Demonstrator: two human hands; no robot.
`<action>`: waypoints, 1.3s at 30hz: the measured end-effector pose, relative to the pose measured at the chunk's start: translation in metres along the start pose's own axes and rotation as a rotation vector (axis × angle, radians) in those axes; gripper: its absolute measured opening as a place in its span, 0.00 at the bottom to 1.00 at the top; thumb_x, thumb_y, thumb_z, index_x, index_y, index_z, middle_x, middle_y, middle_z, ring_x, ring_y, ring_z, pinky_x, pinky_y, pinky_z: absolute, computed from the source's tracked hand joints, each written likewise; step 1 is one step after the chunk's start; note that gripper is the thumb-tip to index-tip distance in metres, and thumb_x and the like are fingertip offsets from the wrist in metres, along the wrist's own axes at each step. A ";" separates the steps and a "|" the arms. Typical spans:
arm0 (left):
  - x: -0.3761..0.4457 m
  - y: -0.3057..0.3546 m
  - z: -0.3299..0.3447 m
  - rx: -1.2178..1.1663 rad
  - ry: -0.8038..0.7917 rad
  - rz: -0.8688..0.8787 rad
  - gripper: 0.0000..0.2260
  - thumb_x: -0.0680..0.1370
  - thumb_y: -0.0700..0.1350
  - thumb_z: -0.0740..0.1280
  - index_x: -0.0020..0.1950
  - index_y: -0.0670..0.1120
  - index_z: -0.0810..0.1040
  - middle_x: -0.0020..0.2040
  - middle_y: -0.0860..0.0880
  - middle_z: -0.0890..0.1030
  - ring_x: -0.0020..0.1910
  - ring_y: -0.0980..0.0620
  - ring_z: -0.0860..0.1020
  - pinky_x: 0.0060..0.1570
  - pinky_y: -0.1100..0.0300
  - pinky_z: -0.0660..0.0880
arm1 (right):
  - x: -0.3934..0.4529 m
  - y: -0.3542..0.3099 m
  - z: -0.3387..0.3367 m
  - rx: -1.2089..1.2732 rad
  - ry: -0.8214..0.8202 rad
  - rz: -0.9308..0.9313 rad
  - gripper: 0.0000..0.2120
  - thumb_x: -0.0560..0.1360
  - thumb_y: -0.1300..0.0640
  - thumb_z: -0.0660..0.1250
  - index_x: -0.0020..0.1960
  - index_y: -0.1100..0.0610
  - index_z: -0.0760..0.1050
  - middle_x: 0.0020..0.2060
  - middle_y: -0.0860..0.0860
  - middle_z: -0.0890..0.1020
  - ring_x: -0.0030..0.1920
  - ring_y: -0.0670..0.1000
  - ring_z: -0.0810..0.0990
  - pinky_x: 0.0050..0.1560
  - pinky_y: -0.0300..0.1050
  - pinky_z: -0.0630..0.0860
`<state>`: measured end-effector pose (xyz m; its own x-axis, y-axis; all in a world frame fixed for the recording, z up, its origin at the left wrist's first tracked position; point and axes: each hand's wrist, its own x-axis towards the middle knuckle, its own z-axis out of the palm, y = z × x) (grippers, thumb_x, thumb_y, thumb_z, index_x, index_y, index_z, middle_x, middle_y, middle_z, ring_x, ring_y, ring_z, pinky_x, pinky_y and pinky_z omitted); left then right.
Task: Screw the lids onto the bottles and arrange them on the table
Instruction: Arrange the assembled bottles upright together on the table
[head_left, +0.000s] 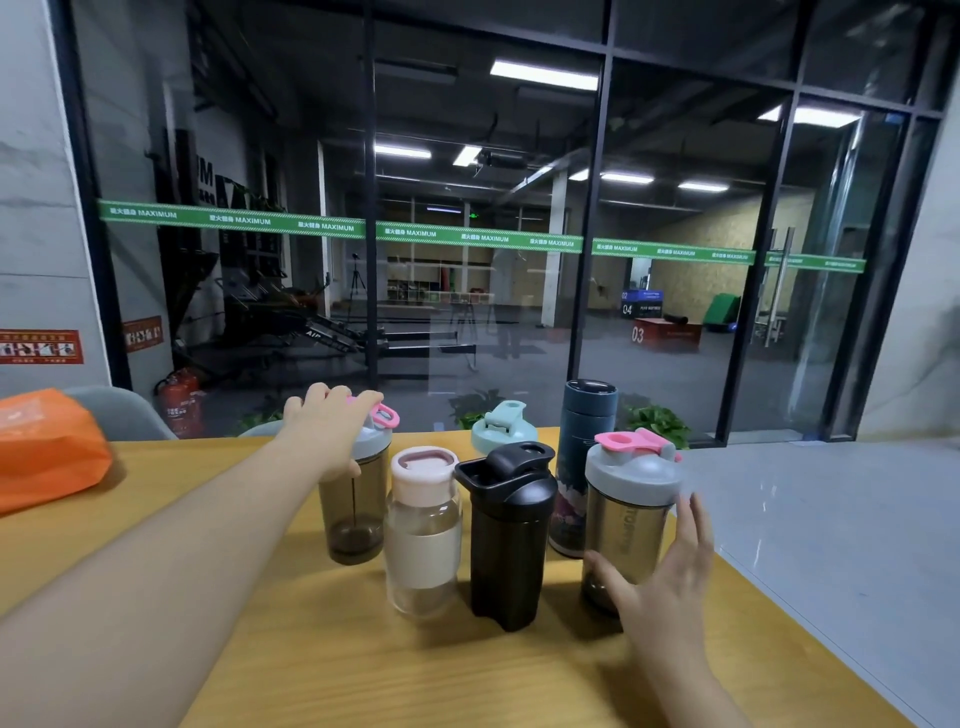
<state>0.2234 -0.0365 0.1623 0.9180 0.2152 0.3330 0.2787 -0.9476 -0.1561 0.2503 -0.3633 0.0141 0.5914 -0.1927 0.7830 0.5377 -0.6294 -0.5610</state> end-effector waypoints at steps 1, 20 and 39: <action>-0.002 -0.001 -0.001 -0.010 0.007 0.009 0.40 0.71 0.55 0.73 0.76 0.57 0.54 0.72 0.48 0.65 0.71 0.45 0.60 0.66 0.47 0.63 | 0.001 -0.004 -0.002 0.003 0.016 -0.011 0.55 0.57 0.53 0.82 0.74 0.47 0.51 0.75 0.52 0.54 0.75 0.48 0.51 0.70 0.57 0.56; -0.064 -0.010 -0.056 -0.030 -0.026 0.209 0.42 0.66 0.67 0.69 0.75 0.57 0.57 0.63 0.52 0.68 0.60 0.49 0.66 0.55 0.55 0.72 | 0.044 -0.124 -0.019 0.009 -0.273 -0.428 0.38 0.69 0.42 0.70 0.72 0.57 0.61 0.71 0.47 0.63 0.74 0.50 0.57 0.72 0.54 0.60; -0.128 0.080 -0.112 -0.331 0.058 0.356 0.25 0.66 0.58 0.69 0.57 0.47 0.67 0.49 0.50 0.66 0.50 0.49 0.65 0.49 0.57 0.67 | 0.035 -0.184 -0.064 0.119 -0.725 -0.296 0.57 0.57 0.40 0.79 0.75 0.46 0.49 0.70 0.42 0.60 0.69 0.42 0.61 0.69 0.43 0.64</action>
<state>0.0972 -0.1666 0.2114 0.9204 -0.1406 0.3649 -0.1630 -0.9861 0.0311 0.1340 -0.3021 0.1623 0.6358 0.5345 0.5569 0.7703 -0.4853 -0.4137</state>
